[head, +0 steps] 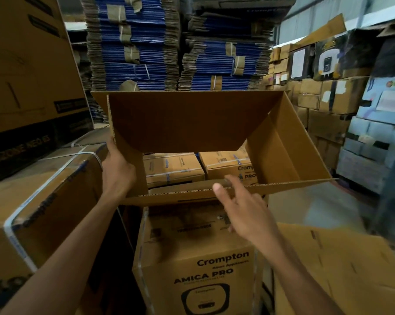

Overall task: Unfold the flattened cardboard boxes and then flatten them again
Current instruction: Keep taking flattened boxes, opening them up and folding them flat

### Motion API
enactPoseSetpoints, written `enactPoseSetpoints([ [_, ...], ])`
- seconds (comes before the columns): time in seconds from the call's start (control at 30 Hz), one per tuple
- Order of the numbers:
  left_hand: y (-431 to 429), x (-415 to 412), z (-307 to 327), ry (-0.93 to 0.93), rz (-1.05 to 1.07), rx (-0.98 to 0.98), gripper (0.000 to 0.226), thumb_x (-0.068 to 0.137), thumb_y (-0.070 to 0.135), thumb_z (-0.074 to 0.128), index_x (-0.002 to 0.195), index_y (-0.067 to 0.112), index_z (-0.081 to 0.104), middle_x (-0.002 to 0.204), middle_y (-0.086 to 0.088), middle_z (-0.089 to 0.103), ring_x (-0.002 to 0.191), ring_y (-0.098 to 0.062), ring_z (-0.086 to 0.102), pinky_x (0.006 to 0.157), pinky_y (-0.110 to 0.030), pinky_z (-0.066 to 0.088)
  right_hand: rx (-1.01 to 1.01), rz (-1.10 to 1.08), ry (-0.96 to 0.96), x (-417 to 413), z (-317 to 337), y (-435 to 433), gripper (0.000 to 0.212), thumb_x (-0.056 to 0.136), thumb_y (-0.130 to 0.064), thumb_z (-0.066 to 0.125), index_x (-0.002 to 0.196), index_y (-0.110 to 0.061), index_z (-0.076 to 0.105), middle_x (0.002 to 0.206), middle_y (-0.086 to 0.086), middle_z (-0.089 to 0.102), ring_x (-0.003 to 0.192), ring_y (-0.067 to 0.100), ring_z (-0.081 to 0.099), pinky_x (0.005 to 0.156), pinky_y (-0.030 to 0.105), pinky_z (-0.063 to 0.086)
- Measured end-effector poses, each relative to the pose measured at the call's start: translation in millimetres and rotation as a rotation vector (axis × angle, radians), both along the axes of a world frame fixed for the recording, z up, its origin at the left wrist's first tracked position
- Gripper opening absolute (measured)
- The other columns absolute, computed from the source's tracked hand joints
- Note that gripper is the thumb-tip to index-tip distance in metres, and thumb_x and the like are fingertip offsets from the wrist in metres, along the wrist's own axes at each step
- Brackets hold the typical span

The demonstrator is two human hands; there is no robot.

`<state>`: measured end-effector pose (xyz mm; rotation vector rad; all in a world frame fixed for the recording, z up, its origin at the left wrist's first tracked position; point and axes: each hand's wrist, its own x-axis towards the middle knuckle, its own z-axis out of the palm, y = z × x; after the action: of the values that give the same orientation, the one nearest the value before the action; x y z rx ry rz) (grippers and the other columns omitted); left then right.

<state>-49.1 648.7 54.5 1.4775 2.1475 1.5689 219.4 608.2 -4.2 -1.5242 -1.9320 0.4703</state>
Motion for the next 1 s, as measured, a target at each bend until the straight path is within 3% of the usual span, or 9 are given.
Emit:
enactPoseSetpoints([
  [0.1, -13.0, 4.2, -3.3, 0.024, -0.024, -0.013, 0.08, 0.098, -0.009, 0.042, 0.16, 0.029, 0.01, 0.089, -0.011, 0.063, 0.066, -0.023, 0.062, 0.051, -0.033, 0.05, 0.002, -0.067, 0.044, -18.2, -7.6, 15.5, 0.075, 0.093, -0.078, 0.021, 0.152, -0.034, 0.033, 0.083, -0.008, 0.061, 0.068, 0.001, 0.056, 0.06, 0.019, 0.043],
  [0.2, -26.8, 14.8, -5.1, 0.09, -0.082, -0.028, 0.078, 0.1, -0.008, 0.04, 0.161, 0.027, 0.007, 0.08, -0.007, 0.06, 0.059, -0.02, 0.059, 0.046, -0.027, 0.047, 0.047, -0.126, 0.121, -19.8, -2.4, 27.5, 0.055, 0.1, -0.061, 0.042, 0.133, -0.02, 0.057, 0.07, -0.007, 0.059, 0.048, 0.0, 0.051, 0.039, 0.013, 0.034],
  [0.3, -36.2, 20.5, 3.8, 0.17, -0.162, -0.07, 0.077, 0.102, -0.004, 0.039, 0.161, 0.033, 0.007, 0.085, -0.006, 0.063, 0.064, -0.019, 0.06, 0.056, -0.035, 0.052, 0.077, -0.118, 0.243, -15.4, 9.2, 44.2, 0.025, 0.101, -0.038, 0.057, 0.098, -0.014, 0.063, 0.059, -0.003, 0.055, 0.039, 0.007, 0.045, 0.035, 0.014, 0.039],
  [0.47, -45.0, 38.1, 35.4, 0.295, -0.301, -0.192, 0.066, 0.106, 0.004, 0.038, 0.158, 0.036, 0.014, 0.096, -0.004, 0.061, 0.077, -0.025, 0.065, 0.069, -0.046, 0.06, 0.189, -0.168, 0.243, -4.7, 48.1, 79.0, 0.026, 0.103, -0.03, 0.052, 0.083, -0.015, 0.06, 0.061, -0.002, 0.053, 0.042, 0.01, 0.043, 0.033, 0.013, 0.034],
  [0.7, -29.6, 79.5, 62.4, 0.286, -0.58, -0.422, 0.045, 0.104, 0.019, 0.053, 0.146, 0.031, 0.045, 0.125, 0.002, 0.064, 0.108, -0.018, 0.064, 0.083, -0.035, 0.055, 0.214, -0.178, 0.209, -30.1, 108.7, 107.6, 0.026, 0.105, -0.033, 0.047, 0.117, -0.012, 0.055, 0.087, -0.003, 0.058, 0.07, 0.01, 0.056, 0.059, 0.026, 0.04],
  [0.77, -22.0, 91.2, 66.0, 0.306, -0.617, -0.427, 0.032, 0.101, 0.029, 0.058, 0.133, 0.027, 0.057, 0.115, 0.002, 0.068, 0.103, -0.016, 0.066, 0.083, -0.036, 0.056, 0.145, -0.185, 0.248, -37.6, 109.7, 114.2, 0.047, 0.105, -0.042, 0.044, 0.14, -0.01, 0.043, 0.114, 0.007, 0.063, 0.099, 0.025, 0.064, 0.081, 0.039, 0.05],
  [0.87, -11.7, 103.1, 69.8, 0.312, -0.639, -0.474, 0.022, 0.1, 0.031, 0.059, 0.118, 0.019, 0.064, 0.108, -0.006, 0.072, 0.099, -0.024, 0.069, 0.091, -0.047, 0.057, 0.018, -0.144, 0.358, -35.7, 105.3, 119.8, 0.084, 0.094, -0.071, 0.042, 0.157, -0.019, 0.022, 0.153, 0.016, 0.042, 0.134, 0.039, 0.047, 0.107, 0.054, 0.041],
  [0.93, -10.8, 104.6, 69.8, 0.179, -0.666, -0.501, 0.029, 0.104, 0.042, 0.049, 0.119, 0.021, 0.063, 0.114, -0.011, 0.071, 0.103, -0.034, 0.07, 0.092, -0.053, 0.058, -0.054, -0.076, 0.407, -32.1, 102.5, 120.5, 0.096, 0.085, -0.078, 0.049, 0.157, -0.022, 0.02, 0.154, 0.016, 0.039, 0.133, 0.04, 0.046, 0.107, 0.057, 0.04],
  [1.0, -14.6, 102.2, 67.6, -0.023, -0.724, -0.518, 0.054, 0.099, 0.069, 0.037, 0.128, 0.031, 0.06, 0.127, -0.006, 0.067, 0.103, -0.038, 0.07, 0.085, -0.051, 0.06, -0.076, -0.042, 0.477, -30.1, 98.8, 120.9, 0.095, 0.08, -0.069, 0.058, 0.153, -0.02, 0.022, 0.142, 0.014, 0.048, 0.119, 0.038, 0.054, 0.099, 0.057, 0.048],
])
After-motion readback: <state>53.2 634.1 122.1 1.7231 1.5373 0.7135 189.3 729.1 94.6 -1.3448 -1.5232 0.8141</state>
